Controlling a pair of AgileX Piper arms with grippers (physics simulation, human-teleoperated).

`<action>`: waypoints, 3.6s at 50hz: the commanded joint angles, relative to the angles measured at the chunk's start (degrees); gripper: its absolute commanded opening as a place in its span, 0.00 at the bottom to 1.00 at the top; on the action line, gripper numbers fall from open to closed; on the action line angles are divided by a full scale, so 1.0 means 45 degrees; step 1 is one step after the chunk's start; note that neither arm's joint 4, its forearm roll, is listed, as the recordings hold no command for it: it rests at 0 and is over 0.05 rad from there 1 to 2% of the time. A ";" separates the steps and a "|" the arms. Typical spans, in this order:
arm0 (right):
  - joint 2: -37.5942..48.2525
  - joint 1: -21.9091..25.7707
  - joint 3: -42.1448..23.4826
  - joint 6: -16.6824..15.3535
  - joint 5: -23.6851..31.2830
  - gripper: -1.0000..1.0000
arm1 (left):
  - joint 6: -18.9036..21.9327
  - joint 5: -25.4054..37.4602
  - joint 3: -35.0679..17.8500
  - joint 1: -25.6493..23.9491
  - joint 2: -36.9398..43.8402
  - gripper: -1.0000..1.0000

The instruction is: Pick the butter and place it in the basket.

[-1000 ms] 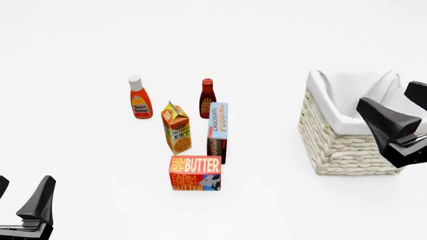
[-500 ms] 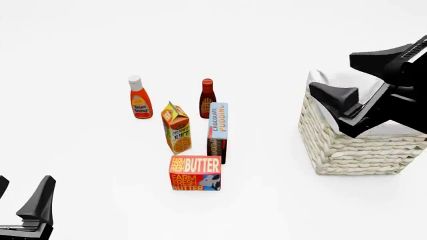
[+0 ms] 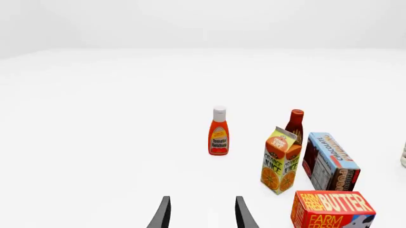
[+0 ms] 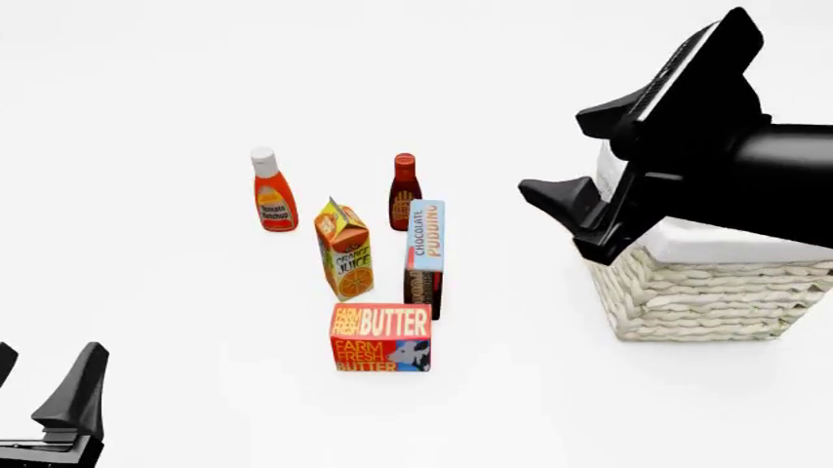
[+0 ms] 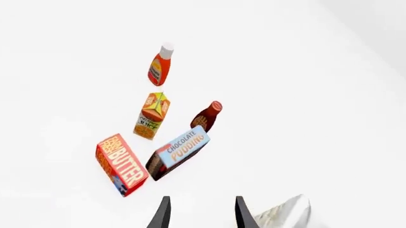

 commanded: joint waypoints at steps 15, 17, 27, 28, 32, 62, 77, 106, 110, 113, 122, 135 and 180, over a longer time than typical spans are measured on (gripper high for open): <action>0.1983 0.0897 -0.1560 -0.0337 0.1398 1.00 | 0.0000 0.0000 0.0000 0.0000 0.0000 1.00; 0.2246 0.1128 -0.1823 -0.0050 0.1701 1.00 | 0.0000 0.0000 0.0000 0.0000 0.0000 1.00; 0.2539 0.1294 -0.2236 -0.0235 0.2135 1.00 | 0.0000 0.0000 0.0000 0.0000 0.0000 1.00; 0.2644 0.1349 -0.2340 -0.0094 0.2262 1.00 | 0.0000 0.0000 0.0000 0.0000 0.0000 1.00; 0.2808 0.1257 -0.2401 -0.0214 0.2384 1.00 | 0.0000 0.0000 0.0000 0.0000 0.0000 1.00; 0.4869 0.2248 -0.3744 -0.0093 0.2565 1.00 | 0.0000 0.0000 0.0000 0.0000 0.0000 1.00; 0.5738 0.2534 -0.4478 -0.0022 0.2877 1.00 | 0.0000 0.0000 0.0000 0.0000 0.0000 1.00; 0.6915 0.3010 -0.5166 0.0049 0.3214 1.00 | 0.0000 0.0000 0.0000 0.0000 0.0000 1.00; 0.7104 0.3062 -0.5376 0.0052 0.3316 1.00 | 0.0000 0.0000 0.0000 0.0000 0.0000 1.00; 0.7371 0.3053 -0.5612 0.0004 0.3377 1.00 | 0.0000 0.0000 0.0000 0.0000 0.0000 1.00; 0.7793 0.3097 -0.6023 -0.0112 0.3504 1.00 | 0.0000 0.0000 0.0000 0.0000 0.0000 1.00; 0.8384 0.3349 -0.6434 -0.0036 0.3618 1.00 | 0.0000 0.0000 0.0000 0.0000 0.0000 1.00; 0.9905 0.3718 -0.7054 -0.0068 0.3425 1.00 | 0.0000 0.0000 0.0000 0.0000 0.0000 1.00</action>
